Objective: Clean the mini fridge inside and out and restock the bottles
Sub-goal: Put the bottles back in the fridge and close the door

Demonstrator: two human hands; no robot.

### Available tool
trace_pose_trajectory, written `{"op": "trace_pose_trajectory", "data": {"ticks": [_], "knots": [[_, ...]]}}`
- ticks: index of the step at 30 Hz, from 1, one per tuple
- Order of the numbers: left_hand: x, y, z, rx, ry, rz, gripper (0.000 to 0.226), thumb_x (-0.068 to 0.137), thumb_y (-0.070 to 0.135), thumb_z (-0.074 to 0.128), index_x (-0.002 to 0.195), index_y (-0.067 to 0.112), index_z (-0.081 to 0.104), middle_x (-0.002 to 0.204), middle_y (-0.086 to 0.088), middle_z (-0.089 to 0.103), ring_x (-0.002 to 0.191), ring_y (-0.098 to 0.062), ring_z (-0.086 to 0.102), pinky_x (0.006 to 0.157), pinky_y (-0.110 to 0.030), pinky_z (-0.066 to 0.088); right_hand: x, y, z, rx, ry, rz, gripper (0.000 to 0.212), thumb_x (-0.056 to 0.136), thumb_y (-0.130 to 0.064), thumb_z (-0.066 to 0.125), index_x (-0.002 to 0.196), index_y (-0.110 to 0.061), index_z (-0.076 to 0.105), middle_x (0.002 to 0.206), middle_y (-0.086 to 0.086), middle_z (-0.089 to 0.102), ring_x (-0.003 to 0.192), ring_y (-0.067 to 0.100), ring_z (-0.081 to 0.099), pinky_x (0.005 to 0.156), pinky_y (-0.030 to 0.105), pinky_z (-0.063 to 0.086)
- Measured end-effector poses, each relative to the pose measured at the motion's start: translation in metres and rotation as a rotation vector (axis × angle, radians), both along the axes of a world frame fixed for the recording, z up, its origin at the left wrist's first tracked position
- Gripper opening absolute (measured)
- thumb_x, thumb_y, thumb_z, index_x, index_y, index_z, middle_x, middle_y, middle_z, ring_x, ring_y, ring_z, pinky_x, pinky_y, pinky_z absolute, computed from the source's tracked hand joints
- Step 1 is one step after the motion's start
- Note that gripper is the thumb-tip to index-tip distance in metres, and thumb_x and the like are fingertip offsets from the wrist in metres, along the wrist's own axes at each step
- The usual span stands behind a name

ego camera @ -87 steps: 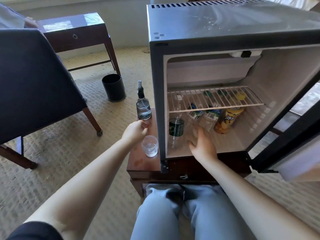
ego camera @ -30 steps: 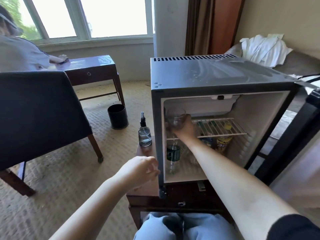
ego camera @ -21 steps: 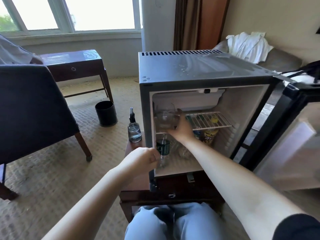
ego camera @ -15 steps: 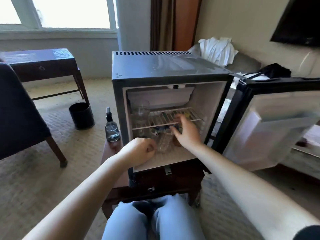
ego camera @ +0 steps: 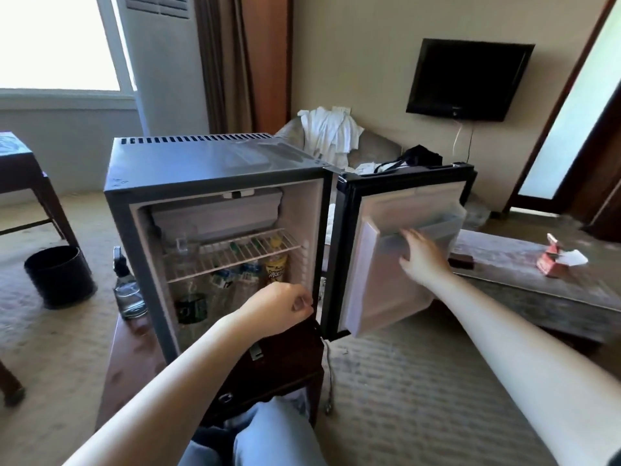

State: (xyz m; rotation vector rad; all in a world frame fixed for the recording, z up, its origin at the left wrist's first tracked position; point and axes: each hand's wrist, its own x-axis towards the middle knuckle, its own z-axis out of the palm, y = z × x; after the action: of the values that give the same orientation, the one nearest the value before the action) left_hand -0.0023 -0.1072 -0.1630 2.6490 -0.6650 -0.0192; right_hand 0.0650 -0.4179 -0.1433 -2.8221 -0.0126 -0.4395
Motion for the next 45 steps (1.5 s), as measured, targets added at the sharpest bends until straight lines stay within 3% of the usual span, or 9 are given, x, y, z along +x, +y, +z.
{"op": "trace_pose_trajectory", "data": {"ticks": [4,7,17,23,28,32,34,38,45], "knots": [[0.002,0.013,0.005,0.039,-0.001,0.056,0.026,0.091,0.038,0.053,0.113,0.026,0.062,0.094,0.012,0.065,0.086,-0.008,0.060,0.081,-0.027,0.051,0.014,0.000,-0.006,-0.032,0.085,-0.017,0.071,0.089,-0.013,0.061,0.150,-0.008,0.024,0.157,0.010,0.023,0.142,0.028,0.027,0.113,0.039,0.030],[0.002,0.016,0.004,0.069,0.004,0.073,0.029,0.092,0.038,0.054,0.117,0.026,0.060,0.094,0.011,0.065,0.086,-0.009,0.059,0.080,-0.025,0.050,0.020,0.000,-0.009,-0.065,0.044,-0.044,0.072,0.084,-0.012,0.065,0.147,-0.008,0.031,0.152,0.009,0.033,0.135,0.031,0.037,0.108,0.042,0.036],[-0.021,0.020,0.011,0.114,0.008,0.089,0.034,0.091,0.037,0.054,0.123,0.026,0.058,0.104,0.009,0.067,0.092,-0.010,0.061,0.081,-0.023,0.049,-0.011,0.015,-0.008,-0.201,-0.173,-0.104,0.038,0.079,-0.016,0.064,0.117,-0.013,0.058,0.114,0.007,0.058,0.110,0.030,0.045,0.090,0.038,0.043],[-0.055,0.005,0.027,0.118,-0.043,0.059,0.027,0.089,0.036,0.055,0.114,0.027,0.061,0.099,0.010,0.066,0.088,-0.012,0.061,0.080,-0.030,0.052,-0.062,0.011,0.005,0.030,-0.222,0.082,0.033,0.082,-0.003,0.055,0.111,-0.009,0.068,0.109,0.011,0.068,0.109,0.031,0.052,0.089,0.036,0.045],[-0.095,-0.018,0.038,0.062,-0.118,0.038,0.034,0.079,0.043,0.049,0.107,0.030,0.063,0.092,0.012,0.066,0.083,-0.013,0.061,0.079,-0.034,0.054,-0.142,0.003,0.021,-0.163,-0.669,0.265,0.025,0.077,-0.004,0.049,0.092,-0.006,0.070,0.090,0.009,0.069,0.090,0.032,0.058,0.083,0.038,0.046],[-0.127,-0.035,0.041,0.088,-0.212,-0.020,0.031,0.089,0.034,0.057,0.116,0.021,0.060,0.105,0.004,0.065,0.097,-0.017,0.059,0.084,-0.032,0.048,-0.195,-0.006,0.044,-0.309,-0.917,0.135,0.018,0.079,-0.007,0.053,0.088,-0.009,0.069,0.088,0.008,0.067,0.092,0.032,0.057,0.095,0.041,0.036],[-0.142,-0.040,0.043,0.101,-0.238,-0.032,0.033,0.090,0.035,0.057,0.119,0.021,0.058,0.108,0.005,0.063,0.099,-0.016,0.059,0.082,-0.029,0.046,-0.211,-0.007,0.053,-0.283,-0.916,0.080,0.018,0.081,-0.009,0.055,0.090,-0.012,0.071,0.090,0.005,0.070,0.092,0.032,0.056,0.094,0.041,0.036],[-0.161,-0.034,0.051,0.120,-0.250,-0.037,0.038,0.090,0.037,0.057,0.125,0.023,0.053,0.112,0.006,0.061,0.098,-0.014,0.057,0.083,-0.029,0.046,-0.230,0.016,0.053,-0.260,-0.877,0.316,0.021,0.085,-0.011,0.057,0.099,-0.011,0.072,0.099,0.004,0.071,0.091,0.029,0.060,0.082,0.039,0.048],[-0.193,0.014,0.070,0.116,-0.333,0.025,0.042,0.090,0.034,0.059,0.129,0.021,0.050,0.113,0.004,0.063,0.098,-0.018,0.059,0.084,-0.031,0.048,-0.246,0.093,0.054,-0.114,-0.843,0.376,0.026,0.089,-0.027,0.052,0.100,-0.011,0.069,0.095,0.003,0.072,0.089,0.025,0.065,0.077,0.035,0.051]]}}
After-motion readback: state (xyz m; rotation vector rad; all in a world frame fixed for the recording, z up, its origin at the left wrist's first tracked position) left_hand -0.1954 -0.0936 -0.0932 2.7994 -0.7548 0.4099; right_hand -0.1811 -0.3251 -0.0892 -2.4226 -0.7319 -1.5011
